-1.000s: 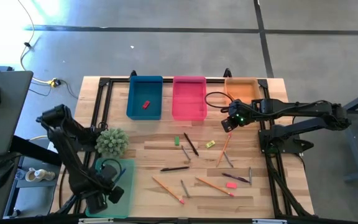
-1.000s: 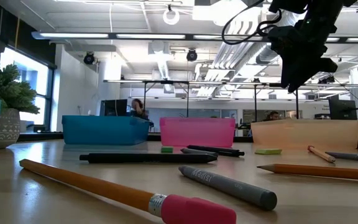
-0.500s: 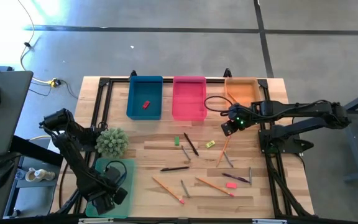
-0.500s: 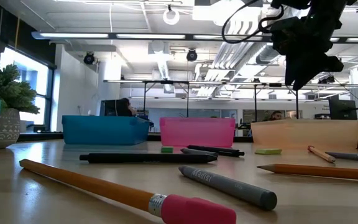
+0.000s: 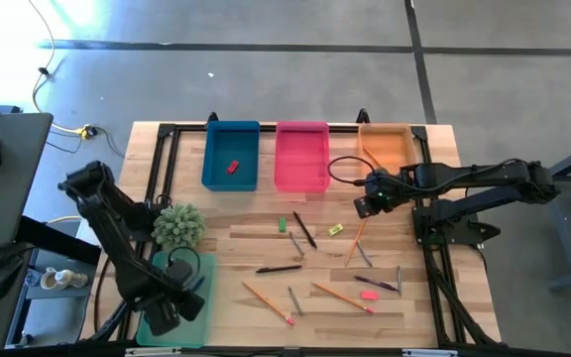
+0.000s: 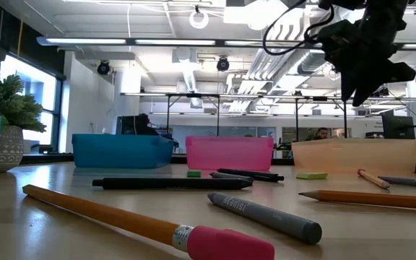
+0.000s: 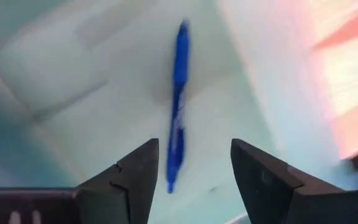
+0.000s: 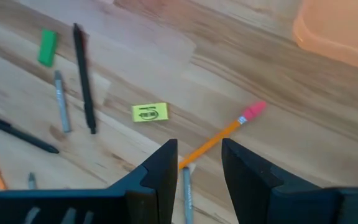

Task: Sort crayons/erasers/pens/pencils in bins
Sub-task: Put the top right pencil into the transparent orange bin

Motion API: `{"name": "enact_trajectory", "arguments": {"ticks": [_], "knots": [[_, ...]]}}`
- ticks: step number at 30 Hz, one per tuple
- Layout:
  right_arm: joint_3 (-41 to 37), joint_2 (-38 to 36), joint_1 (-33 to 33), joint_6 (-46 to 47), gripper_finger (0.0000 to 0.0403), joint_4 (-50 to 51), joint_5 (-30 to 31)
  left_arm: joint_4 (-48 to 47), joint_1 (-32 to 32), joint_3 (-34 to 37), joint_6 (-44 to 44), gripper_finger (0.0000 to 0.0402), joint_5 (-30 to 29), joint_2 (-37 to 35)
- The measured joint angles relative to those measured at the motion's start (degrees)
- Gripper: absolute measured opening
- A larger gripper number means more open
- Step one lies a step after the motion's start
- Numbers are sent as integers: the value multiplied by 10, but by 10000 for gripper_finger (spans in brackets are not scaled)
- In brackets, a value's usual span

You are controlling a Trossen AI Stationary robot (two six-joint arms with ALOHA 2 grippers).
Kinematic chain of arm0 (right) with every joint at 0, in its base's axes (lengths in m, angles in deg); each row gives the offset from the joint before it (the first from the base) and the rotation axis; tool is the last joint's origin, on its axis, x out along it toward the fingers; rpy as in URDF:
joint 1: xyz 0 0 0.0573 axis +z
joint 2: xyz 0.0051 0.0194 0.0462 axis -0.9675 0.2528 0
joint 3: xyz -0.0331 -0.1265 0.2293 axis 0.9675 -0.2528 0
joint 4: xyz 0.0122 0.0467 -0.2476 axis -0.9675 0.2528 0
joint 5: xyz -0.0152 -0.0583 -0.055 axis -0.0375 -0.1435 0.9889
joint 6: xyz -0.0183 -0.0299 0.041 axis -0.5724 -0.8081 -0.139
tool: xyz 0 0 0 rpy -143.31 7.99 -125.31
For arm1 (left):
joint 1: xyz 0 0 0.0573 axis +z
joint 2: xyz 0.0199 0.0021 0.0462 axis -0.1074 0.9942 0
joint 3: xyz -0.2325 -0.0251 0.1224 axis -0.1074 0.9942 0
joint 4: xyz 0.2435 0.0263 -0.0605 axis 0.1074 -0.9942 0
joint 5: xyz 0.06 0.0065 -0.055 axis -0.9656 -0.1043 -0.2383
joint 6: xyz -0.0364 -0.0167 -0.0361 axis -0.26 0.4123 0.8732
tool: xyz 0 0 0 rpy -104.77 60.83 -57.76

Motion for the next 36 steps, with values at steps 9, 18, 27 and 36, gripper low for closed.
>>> {"name": "enact_trajectory", "arguments": {"ticks": [9,18,27,36], "knots": [[0,0,0,51,117,34,3,-29,38,0,-86,179,-170,-115],[0,4,0,126,117,39,36,-29,144,0,-284,174,-289,-178],[0,71,0,163,117,38,44,-20,264,0,-468,172,-308,-218],[0,156,0,179,117,23,14,-20,330,0,-595,172,-300,-277]]}}
